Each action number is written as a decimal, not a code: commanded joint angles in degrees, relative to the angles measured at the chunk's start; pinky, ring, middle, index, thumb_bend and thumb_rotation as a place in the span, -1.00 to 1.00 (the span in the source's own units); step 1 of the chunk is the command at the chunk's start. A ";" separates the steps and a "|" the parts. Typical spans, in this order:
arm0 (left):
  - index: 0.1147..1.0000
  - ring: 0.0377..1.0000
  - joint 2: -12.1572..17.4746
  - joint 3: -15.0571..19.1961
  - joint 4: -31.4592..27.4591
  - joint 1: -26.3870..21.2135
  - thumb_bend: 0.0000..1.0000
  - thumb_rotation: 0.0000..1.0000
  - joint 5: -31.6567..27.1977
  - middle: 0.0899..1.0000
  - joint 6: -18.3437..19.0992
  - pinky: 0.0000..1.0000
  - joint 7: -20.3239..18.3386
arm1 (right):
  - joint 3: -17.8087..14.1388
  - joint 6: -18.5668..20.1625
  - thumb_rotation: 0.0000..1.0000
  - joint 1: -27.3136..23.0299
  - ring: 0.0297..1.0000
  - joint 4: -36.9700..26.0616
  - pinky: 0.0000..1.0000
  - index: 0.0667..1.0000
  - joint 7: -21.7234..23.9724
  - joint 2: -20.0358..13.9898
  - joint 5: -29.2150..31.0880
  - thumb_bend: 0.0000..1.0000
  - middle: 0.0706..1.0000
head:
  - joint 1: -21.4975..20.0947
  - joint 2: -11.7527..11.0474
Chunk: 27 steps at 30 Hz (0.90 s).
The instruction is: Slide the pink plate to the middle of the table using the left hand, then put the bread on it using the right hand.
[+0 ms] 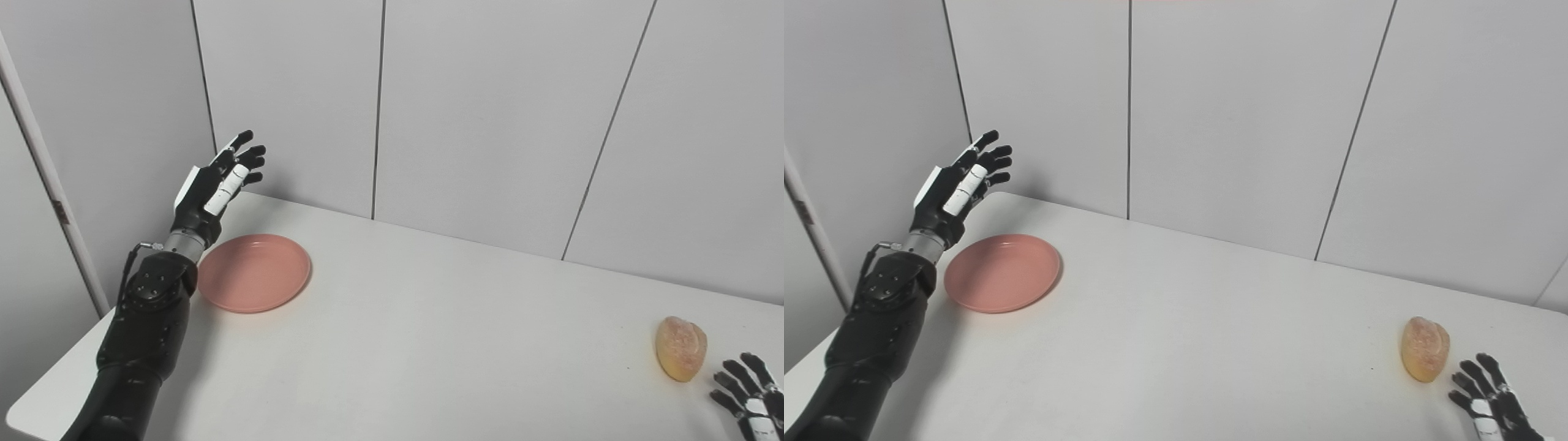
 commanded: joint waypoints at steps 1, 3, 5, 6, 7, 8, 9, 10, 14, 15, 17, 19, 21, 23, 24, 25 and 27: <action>0.77 0.71 2.86 0.57 1.54 -4.29 0.86 0.44 0.28 0.71 -3.93 0.55 -0.56 | 0.85 0.06 0.58 2.85 0.74 1.62 0.70 0.82 -0.19 1.89 0.39 0.48 0.76 | -0.02 0.05; 0.78 0.71 3.50 0.55 4.57 -4.83 0.86 0.44 0.40 0.71 -5.54 0.55 -0.49 | 0.84 0.11 0.57 2.91 0.74 1.43 0.70 0.82 -0.26 1.91 0.37 0.47 0.76 | 0.01 0.14; 0.79 0.70 4.20 0.57 7.55 -5.17 0.86 0.46 0.40 0.72 -6.89 0.55 -0.58 | 0.83 0.24 0.56 3.03 0.74 1.14 0.70 0.82 -0.40 1.97 0.32 0.44 0.77 | 0.01 0.22; 0.80 0.71 4.54 0.56 8.82 -5.34 0.85 0.46 0.38 0.73 -7.30 0.56 -0.62 | 0.85 0.29 0.55 3.12 0.74 0.96 0.69 0.82 -0.47 1.98 0.25 0.44 0.76 | -0.11 0.35; 0.81 0.72 4.97 0.55 10.62 -5.64 0.85 0.48 0.42 0.73 -7.87 0.56 -0.62 | 0.89 0.31 0.55 3.20 0.73 0.84 0.69 0.82 -0.50 1.94 0.15 0.43 0.76 | -0.11 0.35; 0.82 0.75 5.35 0.57 12.24 -5.91 0.85 0.49 0.37 0.74 -8.39 0.57 -0.64 | 0.94 0.40 0.55 3.31 0.74 0.62 0.69 0.82 -0.51 1.91 0.12 0.43 0.77 | -0.30 0.53; 0.85 0.79 5.78 0.70 14.48 -6.29 0.84 0.48 0.10 0.77 -9.10 0.63 -0.84 | 0.98 0.43 0.55 3.40 0.74 0.41 0.69 0.82 -0.52 1.89 0.10 0.44 0.77 | -0.36 0.62; 0.84 0.79 6.13 0.87 16.41 -6.63 0.86 0.46 -0.23 0.77 -9.65 0.64 -1.06 | 1.01 0.52 0.55 3.48 0.74 0.20 0.69 0.82 -0.57 1.89 0.10 0.44 0.77 | -0.39 0.70; 0.84 0.80 7.04 1.48 22.28 -7.33 0.87 0.45 -0.55 0.77 -11.78 0.67 -0.78 | 1.13 0.71 0.54 3.72 0.73 -0.52 0.68 0.82 -0.98 1.94 -0.19 0.41 0.76 | -0.42 0.87; 0.83 0.79 7.23 1.63 23.52 -7.47 0.86 0.44 -0.55 0.77 -12.03 0.68 -0.66 | 1.19 0.78 0.54 3.77 0.72 -0.68 0.67 0.82 -1.04 1.90 -0.21 0.41 0.75 | -0.53 1.00; 0.83 0.79 7.23 2.04 24.94 -7.40 0.84 0.43 -0.78 0.77 -11.95 0.70 -0.55 | 1.33 0.93 0.55 3.86 0.72 -0.93 0.67 0.82 -1.15 1.81 -0.29 0.41 0.75 | -0.53 1.00; 0.84 0.80 6.93 2.58 25.97 -7.00 0.75 0.42 -1.16 0.77 -11.83 0.73 -0.54 | 1.43 1.23 0.56 3.97 0.72 -1.30 0.67 0.82 -1.39 1.79 -0.54 0.40 0.75 | -0.74 1.10; 0.84 0.77 6.70 2.95 27.67 -6.89 0.64 0.40 -1.26 0.75 -12.30 0.69 -0.58 | 1.48 1.38 0.56 4.04 0.72 -1.59 0.67 0.82 -1.54 1.80 -0.78 0.39 0.75 | -0.78 1.18; 0.82 0.76 6.53 3.20 29.46 -6.93 0.72 0.39 -1.19 0.74 -12.51 0.68 -0.36 | 1.53 1.36 0.57 4.11 0.72 -1.78 0.67 0.83 -1.53 1.77 -0.88 0.37 0.76 | -0.79 1.34; 0.81 0.75 6.42 3.33 30.42 -6.98 0.81 0.37 -1.23 0.74 -12.55 0.66 -0.28 | 1.55 1.35 0.57 4.16 0.72 -1.90 0.67 0.83 -1.50 1.75 -0.90 0.39 0.75 | -0.79 1.39; 0.81 0.75 6.35 3.42 31.06 -7.05 0.84 0.36 -1.27 0.75 -12.65 0.66 -0.27 | 1.57 1.37 0.57 4.20 0.71 -2.01 0.67 0.83 -1.50 1.74 -0.90 0.40 0.75 | -0.80 1.45; 0.82 0.79 6.24 3.04 31.71 -6.69 0.82 0.40 -0.84 0.78 -12.79 0.70 -1.19 | 1.60 1.62 0.57 4.32 0.71 -2.35 0.68 0.84 -1.50 1.73 -0.78 0.41 0.75 | -0.85 1.53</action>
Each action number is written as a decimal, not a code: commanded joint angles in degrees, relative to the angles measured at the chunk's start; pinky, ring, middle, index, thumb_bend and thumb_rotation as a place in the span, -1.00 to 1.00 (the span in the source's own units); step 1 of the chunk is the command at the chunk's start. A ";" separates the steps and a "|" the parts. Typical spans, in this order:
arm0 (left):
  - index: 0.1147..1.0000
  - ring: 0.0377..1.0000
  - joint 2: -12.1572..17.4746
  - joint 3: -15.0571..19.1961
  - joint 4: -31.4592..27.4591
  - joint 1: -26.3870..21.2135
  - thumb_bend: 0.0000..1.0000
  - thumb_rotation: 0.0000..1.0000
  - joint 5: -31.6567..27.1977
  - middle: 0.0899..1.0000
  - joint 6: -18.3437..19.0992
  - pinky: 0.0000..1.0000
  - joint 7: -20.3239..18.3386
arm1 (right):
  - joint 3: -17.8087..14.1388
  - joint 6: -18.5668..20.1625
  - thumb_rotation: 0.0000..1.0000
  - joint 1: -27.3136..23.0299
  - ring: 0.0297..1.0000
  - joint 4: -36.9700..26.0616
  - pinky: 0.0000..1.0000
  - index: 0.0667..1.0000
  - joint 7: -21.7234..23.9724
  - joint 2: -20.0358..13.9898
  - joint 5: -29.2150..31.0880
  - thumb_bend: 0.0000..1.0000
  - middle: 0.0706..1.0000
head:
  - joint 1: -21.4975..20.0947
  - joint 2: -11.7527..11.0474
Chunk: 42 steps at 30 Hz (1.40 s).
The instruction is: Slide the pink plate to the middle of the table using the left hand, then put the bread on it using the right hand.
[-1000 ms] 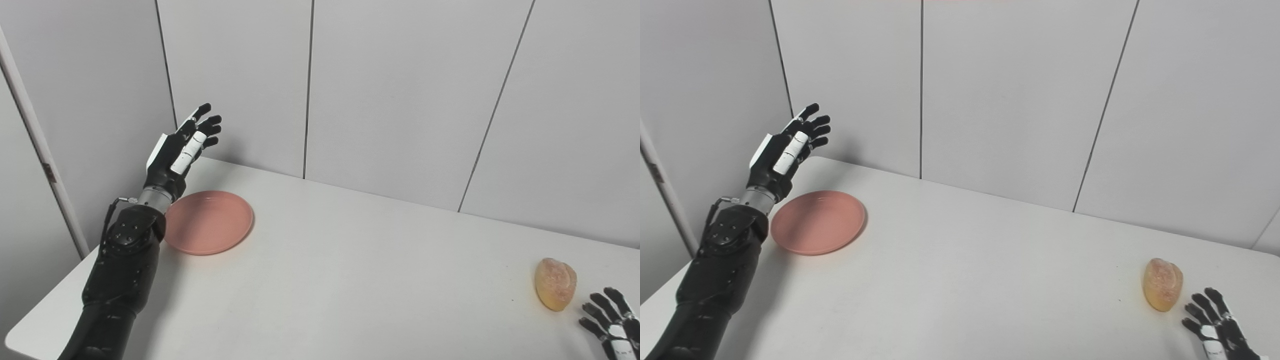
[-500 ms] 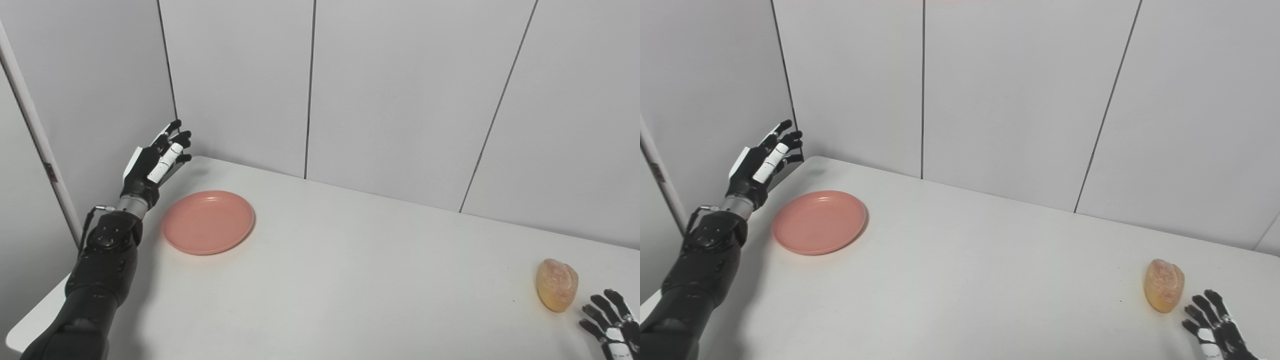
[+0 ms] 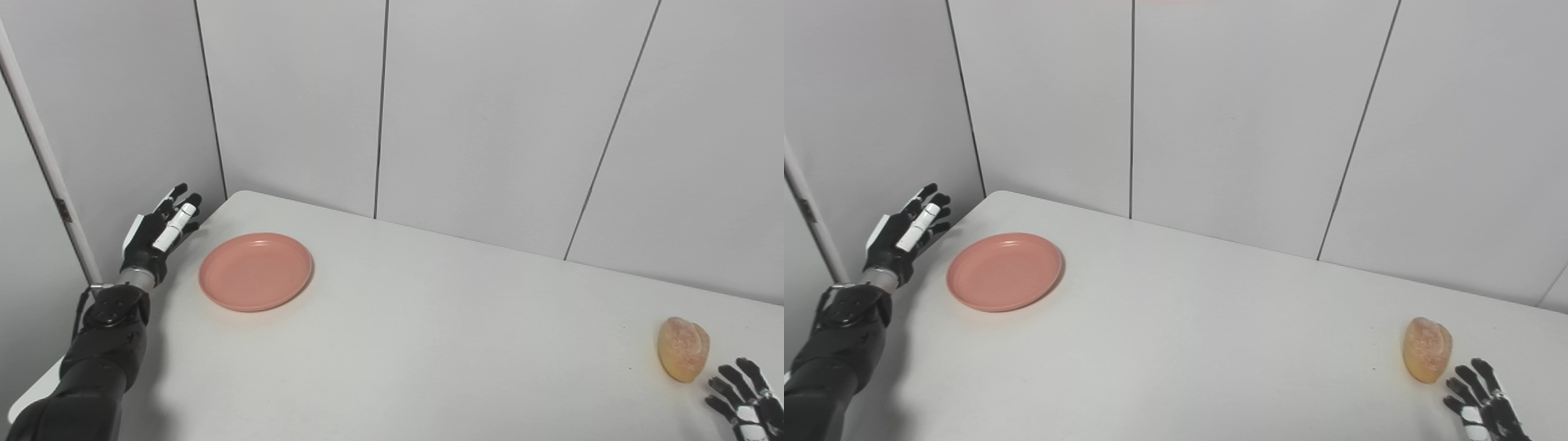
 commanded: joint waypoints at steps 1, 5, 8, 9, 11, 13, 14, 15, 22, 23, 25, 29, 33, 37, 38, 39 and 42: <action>0.82 0.79 1.45 0.02 -0.89 -2.62 0.81 0.40 -0.27 0.78 -2.64 0.70 -0.57 | 0.58 0.79 0.57 2.10 0.71 1.03 0.68 0.84 -0.29 1.31 0.29 0.41 0.75 | -0.13 0.11; 0.83 0.77 0.82 -0.24 -0.56 -2.35 0.76 0.40 0.05 0.71 -2.70 0.71 -0.91 | 0.69 0.57 0.58 2.11 0.71 1.04 0.68 0.84 -0.48 1.29 -0.19 0.36 0.75 | -0.31 0.08; 0.83 0.77 0.03 -0.06 -0.97 -2.11 0.73 0.38 -0.56 0.70 -2.69 0.75 -1.76 | 0.80 0.51 0.60 2.06 0.70 1.02 0.66 0.83 -0.82 1.43 -0.65 0.38 0.74 | -0.46 0.09; 0.82 0.77 -0.22 -0.11 -1.00 -2.12 0.77 0.37 -0.61 0.70 -2.69 0.74 -2.06 | 0.83 0.47 0.59 2.01 0.70 1.01 0.66 0.83 -0.88 1.52 -0.70 0.36 0.74 | -0.64 0.04; 0.82 0.76 -0.72 -0.28 -0.95 -2.21 0.77 0.37 -0.32 0.70 -2.69 0.73 -1.99 | 0.88 0.04 0.59 1.91 0.70 1.29 0.66 0.83 -0.83 1.59 -0.81 0.35 0.73 | -0.65 0.01; 0.83 0.74 -1.26 -0.12 -0.74 -2.43 0.76 0.35 -0.74 0.71 -2.57 0.73 -2.41 | 0.99 -0.42 0.59 1.81 0.69 1.65 0.65 0.82 -0.90 1.60 -1.19 0.34 0.72 | -0.72 -0.07; 0.82 0.75 -1.47 0.04 -0.49 -2.55 0.78 0.32 -1.15 0.73 -2.49 0.76 -2.87 | 1.03 -0.41 0.59 1.80 0.68 1.68 0.65 0.82 -0.98 1.65 -1.29 0.35 0.71 | -0.78 -0.04; 0.82 0.77 -1.59 0.02 -0.18 -2.66 0.81 0.30 -1.25 0.76 -2.47 0.79 -3.23 | 1.06 -0.29 0.58 1.84 0.67 1.53 0.65 0.82 -0.98 1.73 -1.23 0.35 0.71 | -0.84 -0.03; 0.87 0.82 -2.10 -1.20 -0.78 -2.13 0.81 0.38 0.44 0.83 -2.59 0.75 -3.22 | 1.20 -0.68 0.55 1.82 0.66 1.62 0.62 0.81 -1.11 1.87 -1.67 0.34 0.71 | -1.28 0.21; 0.85 0.81 -2.41 -1.23 -1.16 -2.08 0.79 0.38 0.36 0.80 -2.63 0.75 -2.98 | 1.22 -0.62 0.56 1.82 0.66 1.56 0.61 0.80 -1.29 1.91 -1.94 0.35 0.71 | -1.40 0.21; 0.83 0.78 -3.03 -1.07 -1.54 -2.25 0.79 0.36 -0.35 0.76 -2.59 0.75 -3.23 | 1.32 -0.66 0.56 1.82 0.66 1.56 0.60 0.81 -1.38 1.89 -2.43 0.36 0.71 | -1.55 0.23; 0.87 0.80 -3.81 -2.20 -2.28 -2.48 0.82 0.45 0.60 0.78 -2.59 0.74 -3.11 | 1.47 -0.60 0.57 1.86 0.67 1.43 0.60 0.82 -1.50 1.86 -3.25 0.36 0.72 | -1.89 0.29; 0.84 0.76 -4.38 -3.15 -2.38 -2.62 0.77 0.45 0.79 0.75 -2.41 0.66 -2.71 | 1.54 -0.68 0.56 2.00 0.66 1.20 0.59 0.82 -1.67 2.05 -3.76 0.40 0.71 | -2.05 0.40; 0.86 0.75 -4.74 -3.77 -2.24 -2.43 0.78 0.46 0.57 0.76 -2.47 0.65 -2.71 | 1.55 -0.62 0.57 2.16 0.66 0.99 0.59 0.82 -1.64 2.14 -3.84 0.41 0.71 | -2.24 0.58; 0.86 0.75 -4.88 -3.79 -2.14 -2.36 0.78 0.46 0.41 0.76 -2.50 0.66 -2.77 | 1.61 -0.57 0.57 2.20 0.66 0.89 0.59 0.82 -1.68 2.11 -4.01 0.41 0.71 | -2.38 0.68; 0.86 0.75 -5.02 -3.74 -2.17 -2.25 0.81 0.45 0.16 0.76 -2.51 0.65 -2.95 | 1.68 -0.62 0.58 2.22 0.66 0.84 0.59 0.83 -1.70 2.05 -4.23 0.41 0.72 | -2.41 0.70; 0.85 0.75 -5.56 -3.18 -2.72 -1.85 0.83 0.40 -0.91 0.76 -2.51 0.66 -3.74 | 1.82 -0.75 0.59 2.25 0.67 0.77 0.60 0.84 -1.67 1.93 -4.68 0.43 0.73 | -2.52 0.83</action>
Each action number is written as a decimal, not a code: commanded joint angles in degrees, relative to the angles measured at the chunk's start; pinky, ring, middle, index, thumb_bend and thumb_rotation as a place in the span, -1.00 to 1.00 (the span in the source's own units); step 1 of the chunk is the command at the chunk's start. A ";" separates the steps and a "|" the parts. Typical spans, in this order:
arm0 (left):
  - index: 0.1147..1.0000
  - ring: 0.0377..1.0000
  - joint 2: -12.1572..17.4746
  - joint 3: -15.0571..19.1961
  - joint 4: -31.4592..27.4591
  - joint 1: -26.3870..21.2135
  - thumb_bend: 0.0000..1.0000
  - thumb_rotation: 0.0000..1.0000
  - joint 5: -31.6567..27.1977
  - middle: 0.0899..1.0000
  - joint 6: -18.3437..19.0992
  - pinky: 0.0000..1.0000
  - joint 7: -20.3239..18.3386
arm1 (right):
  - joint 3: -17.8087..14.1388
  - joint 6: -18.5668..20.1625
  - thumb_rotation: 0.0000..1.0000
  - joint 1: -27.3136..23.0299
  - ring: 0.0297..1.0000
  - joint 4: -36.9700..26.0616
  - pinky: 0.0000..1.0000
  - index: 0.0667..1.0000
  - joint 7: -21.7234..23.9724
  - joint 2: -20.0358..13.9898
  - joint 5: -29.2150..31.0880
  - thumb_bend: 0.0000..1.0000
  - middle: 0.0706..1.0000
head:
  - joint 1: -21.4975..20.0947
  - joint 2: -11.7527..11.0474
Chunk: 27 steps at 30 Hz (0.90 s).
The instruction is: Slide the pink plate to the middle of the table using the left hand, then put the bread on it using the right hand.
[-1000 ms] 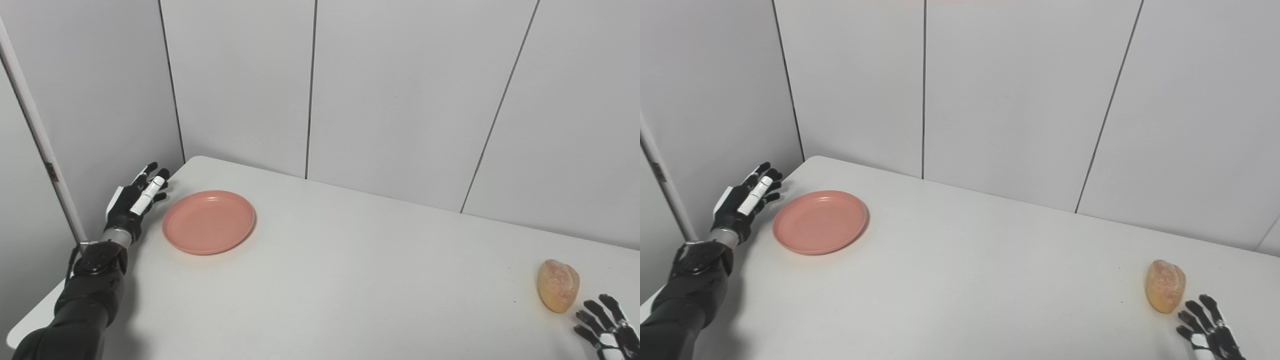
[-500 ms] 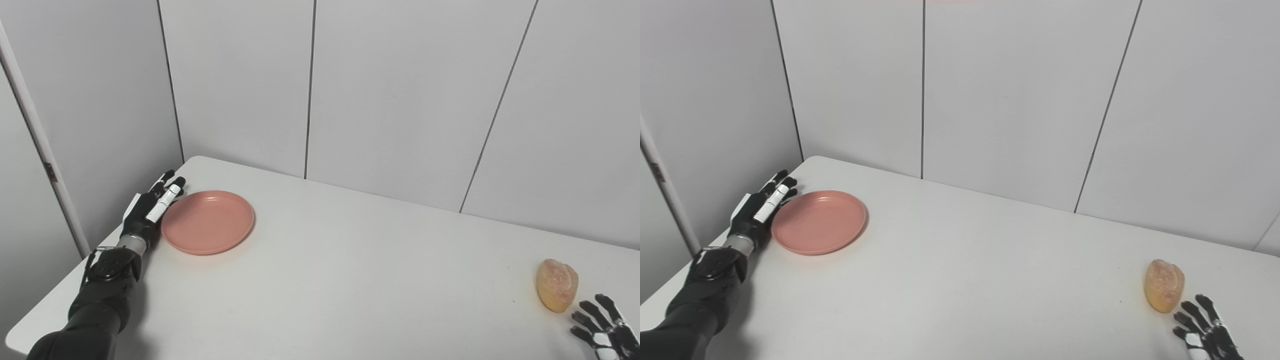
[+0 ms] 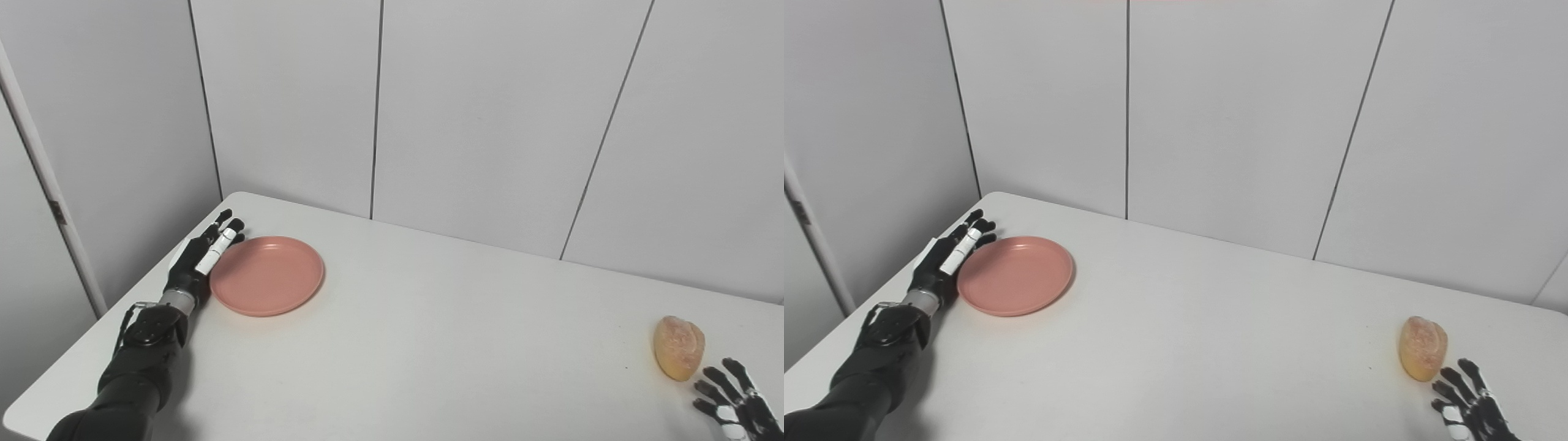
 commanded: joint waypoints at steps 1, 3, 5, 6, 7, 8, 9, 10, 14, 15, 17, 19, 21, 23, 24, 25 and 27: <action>0.84 0.75 -0.12 0.01 -2.10 -1.72 0.83 0.40 -0.66 0.75 -1.26 0.66 -0.94 | 0.86 -0.77 0.58 2.04 0.68 1.20 0.60 0.84 -0.31 1.44 0.29 0.42 0.73 | -0.06 0.04; 0.83 0.74 -0.53 -0.17 -2.91 -1.43 0.84 0.40 -0.31 0.74 -1.21 0.65 -0.55 | 0.83 -0.55 0.57 2.09 0.68 0.96 0.61 0.83 -0.27 1.50 0.46 0.42 0.73 | -0.06 0.04; 0.83 0.74 -1.05 -0.10 -3.65 -1.19 0.83 0.40 -0.61 0.74 -1.20 0.65 -0.86 | 0.85 -0.43 0.56 2.10 0.67 0.77 0.60 0.83 -0.39 1.58 0.33 0.40 0.73 | -0.34 0.32; 0.81 0.75 -1.31 -0.10 -3.86 -1.11 0.91 0.37 -0.74 0.74 -1.19 0.64 -1.11 | 0.90 -0.41 0.56 2.08 0.67 0.76 0.59 0.83 -0.48 1.60 0.16 0.39 0.72 | -0.40 0.38; 0.81 0.75 -1.50 -0.24 -3.91 -1.08 0.92 0.37 -0.65 0.74 -1.18 0.63 -1.29 | 0.94 -0.49 0.56 2.04 0.67 0.81 0.59 0.83 -0.58 1.61 -0.06 0.39 0.72 | -0.43 0.42; 0.81 0.75 -1.68 -0.32 -3.85 -1.09 0.95 0.38 -0.64 0.75 -1.15 0.63 -1.57 | 0.95 -0.54 0.55 2.01 0.66 0.85 0.59 0.83 -0.69 1.65 -0.19 0.41 0.72 | -0.45 0.47; 0.82 0.75 -1.87 -0.39 -3.75 -1.11 0.97 0.38 -0.61 0.75 -1.18 0.63 -1.82 | 0.97 -0.52 0.55 2.00 0.65 0.85 0.57 0.82 -0.78 1.65 -0.41 0.42 0.72 | -0.48 0.53; 0.82 0.75 -2.06 -0.53 -3.60 -1.15 0.98 0.37 -0.47 0.75 -1.22 0.63 -1.88 | 0.98 -0.49 0.55 2.00 0.64 0.80 0.57 0.82 -0.86 1.68 -0.60 0.42 0.71 | -0.52 0.58; 0.82 0.77 -2.96 -0.75 -3.69 -1.03 0.97 0.38 -0.68 0.76 -1.27 0.68 -2.78 | 0.98 -0.16 0.55 2.08 0.63 0.43 0.56 0.82 -0.90 1.84 -0.90 0.45 0.71 | -0.84 0.89; 0.82 0.76 -3.13 -0.84 -3.77 -0.98 0.96 0.39 -0.59 0.76 -1.28 0.68 -2.86 | 0.99 -0.08 0.55 2.10 0.63 0.33 0.56 0.82 -0.94 1.88 -0.96 0.46 0.71 | -0.84 0.89; 0.82 0.75 -3.59 -1.04 -4.10 -0.86 0.96 0.39 -0.43 0.75 -1.30 0.67 -3.00 | 1.01 0.08 0.56 2.08 0.64 0.29 0.56 0.82 -0.94 1.93 -0.98 0.46 0.72 | -1.03 1.04; 0.82 0.75 -4.20 -1.22 -4.57 -0.74 0.96 0.36 -0.61 0.74 -1.10 0.65 -3.42 | 1.08 0.09 0.56 2.07 0.64 0.22 0.55 0.82 -0.89 1.96 -1.08 0.47 0.73 | -1.16 1.09; 0.83 0.76 -4.84 -1.78 -5.55 -0.43 0.96 0.37 -0.32 0.75 -0.98 0.65 -3.78 | 1.16 -0.05 0.56 2.06 0.64 0.13 0.55 0.82 -0.90 2.06 -1.18 0.48 0.72 | -1.46 1.20; 0.83 0.76 -5.18 -2.06 -6.09 -0.27 0.94 0.37 -0.28 0.75 -0.85 0.65 -4.08 | 1.24 -0.22 0.55 2.02 0.64 0.12 0.54 0.82 -0.90 2.18 -1.22 0.47 0.71 | -1.87 1.31; 0.83 0.75 -5.44 -2.18 -6.54 -0.15 0.92 0.37 -0.30 0.75 -0.67 0.65 -4.09 | 1.27 -0.39 0.54 1.99 0.63 0.16 0.54 0.82 -0.88 2.22 -1.21 0.47 0.70 | -1.92 1.33; 0.83 0.75 -5.81 -2.24 -7.04 -0.04 0.92 0.36 -0.47 0.75 -0.37 0.64 -4.21 | 1.33 -0.55 0.54 1.96 0.63 0.19 0.53 0.82 -0.79 2.24 -1.18 0.47 0.70 | -2.24 1.40; 0.81 0.75 -6.25 -2.34 -7.69 0.13 0.90 0.34 -0.66 0.73 0.02 0.64 -4.41 | 1.49 -0.73 0.53 1.97 0.63 0.20 0.53 0.83 -0.77 2.29 -1.39 0.46 0.70 | -2.76 1.48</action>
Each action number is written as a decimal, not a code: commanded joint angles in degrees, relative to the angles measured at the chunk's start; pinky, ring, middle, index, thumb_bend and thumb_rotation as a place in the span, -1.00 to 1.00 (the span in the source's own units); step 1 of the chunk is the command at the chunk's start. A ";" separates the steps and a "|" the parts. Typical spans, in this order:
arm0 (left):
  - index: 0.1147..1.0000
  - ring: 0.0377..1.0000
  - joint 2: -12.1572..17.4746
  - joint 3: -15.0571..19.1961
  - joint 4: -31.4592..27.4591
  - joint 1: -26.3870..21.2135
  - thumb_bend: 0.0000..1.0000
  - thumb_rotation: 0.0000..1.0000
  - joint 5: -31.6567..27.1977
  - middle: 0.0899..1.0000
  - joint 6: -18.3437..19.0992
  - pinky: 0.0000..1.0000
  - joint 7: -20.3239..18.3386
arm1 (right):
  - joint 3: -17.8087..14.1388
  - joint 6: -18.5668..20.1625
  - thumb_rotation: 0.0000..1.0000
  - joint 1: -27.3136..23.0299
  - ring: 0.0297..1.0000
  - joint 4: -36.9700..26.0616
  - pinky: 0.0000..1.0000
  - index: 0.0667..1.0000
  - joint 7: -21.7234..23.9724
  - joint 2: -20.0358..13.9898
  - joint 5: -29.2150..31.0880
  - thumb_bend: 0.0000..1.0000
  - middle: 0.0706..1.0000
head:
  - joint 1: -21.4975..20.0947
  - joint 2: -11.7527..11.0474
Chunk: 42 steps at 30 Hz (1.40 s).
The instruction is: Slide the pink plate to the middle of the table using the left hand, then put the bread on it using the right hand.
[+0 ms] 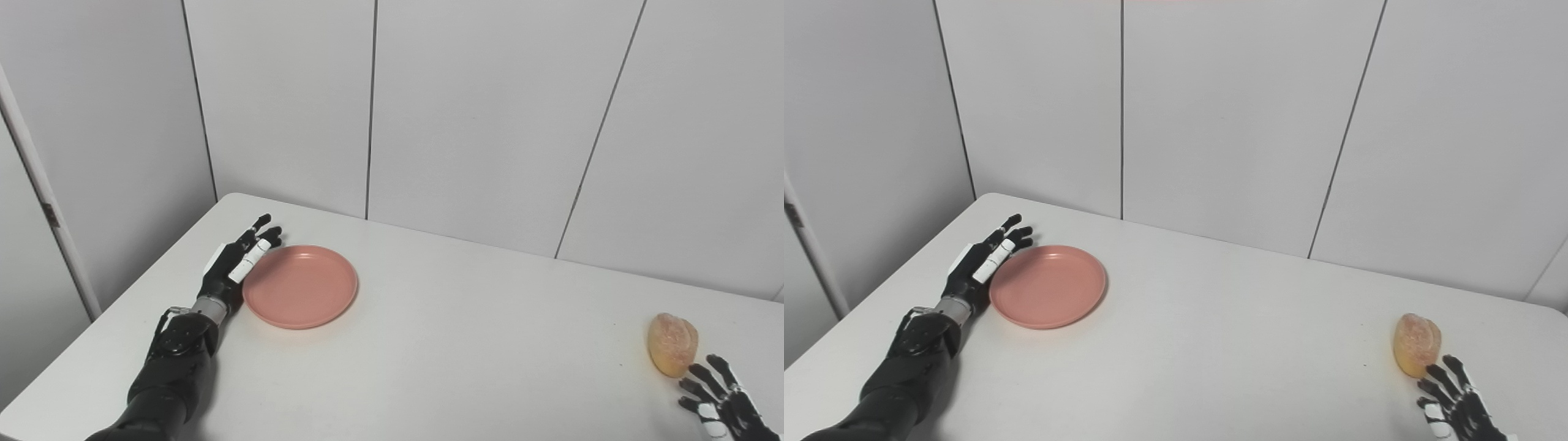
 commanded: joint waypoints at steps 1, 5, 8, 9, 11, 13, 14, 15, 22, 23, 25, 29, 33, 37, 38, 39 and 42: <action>0.80 0.74 -0.04 -0.18 -1.42 -0.70 0.90 0.33 -0.68 0.72 0.15 0.64 -1.08 | 0.90 -0.63 0.54 1.65 0.63 1.27 0.53 0.83 -0.57 1.52 0.20 0.45 0.71 | -0.47 0.10; 0.81 0.74 -0.52 -0.60 -2.04 -0.51 0.90 0.32 -0.90 0.74 0.70 0.66 -1.82 | 1.17 -0.26 0.53 1.68 0.64 0.88 0.54 0.83 -0.55 1.80 0.36 0.47 0.72 | -1.85 0.58; 0.81 0.72 -1.33 -0.93 -4.23 0.35 0.86 0.32 -1.06 0.72 1.17 0.63 -2.27 | 1.41 -0.03 0.54 1.74 0.63 0.53 0.54 0.82 -0.92 2.06 -0.23 0.49 0.71 | -2.68 0.84; 0.81 0.72 -1.54 -1.07 -4.97 0.64 0.85 0.33 -1.05 0.72 1.47 0.62 -2.42 | 1.49 0.24 0.53 1.80 0.64 0.23 0.54 0.82 -1.03 2.24 -0.29 0.48 0.71 | -3.31 0.98; 0.81 0.72 -1.97 -1.39 -6.46 1.18 0.82 0.34 -1.00 0.70 2.18 0.63 -2.65 | 1.63 0.63 0.50 1.88 0.64 -0.18 0.54 0.82 -1.26 2.53 -0.34 0.44 0.71 | -3.87 1.06; 0.80 0.72 -2.43 -1.61 -7.63 1.60 0.82 0.34 -0.97 0.71 2.75 0.63 -2.74 | 1.89 0.75 0.49 1.91 0.64 -0.45 0.54 0.82 -1.45 2.67 -0.60 0.43 0.71 | -4.28 1.15; 0.80 0.72 -2.55 -1.66 -8.00 1.74 0.81 0.34 -0.97 0.72 2.96 0.64 -2.77 | 1.99 0.75 0.50 1.91 0.64 -0.54 0.54 0.82 -1.52 2.71 -0.74 0.42 0.72 | -4.28 1.15; 0.80 0.72 -2.82 -1.95 -8.52 1.90 0.81 0.34 -0.64 0.73 3.29 0.65 -2.62 | 2.12 0.63 0.50 1.90 0.64 -0.58 0.54 0.83 -1.70 2.81 -1.06 0.42 0.72 | -4.56 1.25; 0.80 0.73 -4.04 -3.48 -7.81 1.52 0.86 0.37 0.40 0.72 2.98 0.64 -2.40 | 2.66 0.96 0.52 1.86 0.63 -1.00 0.53 0.82 -2.58 3.74 -2.30 0.42 0.71 | -6.53 1.61; 0.81 0.74 -4.19 -3.64 -7.78 1.49 0.85 0.38 0.35 0.72 2.94 0.65 -2.50 | 2.74 1.08 0.51 1.84 0.63 -1.08 0.52 0.83 -2.60 3.82 -2.26 0.43 0.71 | -6.62 1.62; 0.80 0.74 -4.57 -4.02 -8.19 1.54 0.87 0.38 0.22 0.72 3.25 0.65 -2.65 | 2.97 1.37 0.51 1.86 0.63 -1.41 0.52 0.83 -2.88 4.08 -2.64 0.45 0.71 | -7.21 1.69; 0.81 0.73 -5.81 -4.62 -10.35 2.12 0.89 0.36 -0.21 0.71 4.90 0.64 -2.60 | 3.43 1.69 0.51 1.85 0.63 -1.79 0.51 0.83 -3.03 4.50 -3.14 0.44 0.72 | -8.47 2.01; 0.83 0.74 -6.84 -5.16 -11.50 2.54 0.83 0.36 -0.25 0.74 5.49 0.63 -3.18 | 3.65 2.33 0.53 1.92 0.65 -2.29 0.53 0.83 -3.32 4.95 -3.64 0.48 0.72 | -9.21 1.98; 0.83 0.74 -7.91 -5.69 -12.08 2.75 0.85 0.38 0.38 0.75 5.58 0.65 -2.60 | 3.81 2.24 0.53 1.80 0.64 -2.19 0.53 0.83 -3.35 5.23 -3.97 0.49 0.71 | -10.08 2.00; 0.82 0.74 -8.13 -5.68 -12.19 2.78 0.85 0.38 0.34 0.74 5.68 0.66 -2.47 | 3.86 2.19 0.53 1.77 0.63 -2.14 0.52 0.82 -3.41 5.27 -4.06 0.47 0.71 | -10.11 1.99; 0.82 0.74 -8.52 -5.81 -12.51 2.92 0.85 0.38 0.50 0.74 5.77 0.66 -2.20 | 3.92 2.08 0.53 1.72 0.63 -2.07 0.51 0.82 -3.46 5.36 -4.05 0.47 0.71 | -10.34 2.01; 0.84 0.74 -9.29 -6.19 -13.36 3.25 0.81 0.40 1.27 0.74 6.13 0.66 -1.19 | 4.03 2.16 0.51 1.68 0.61 -2.11 0.50 0.81 -3.64 5.57 -4.00 0.46 0.69 | -10.50 2.11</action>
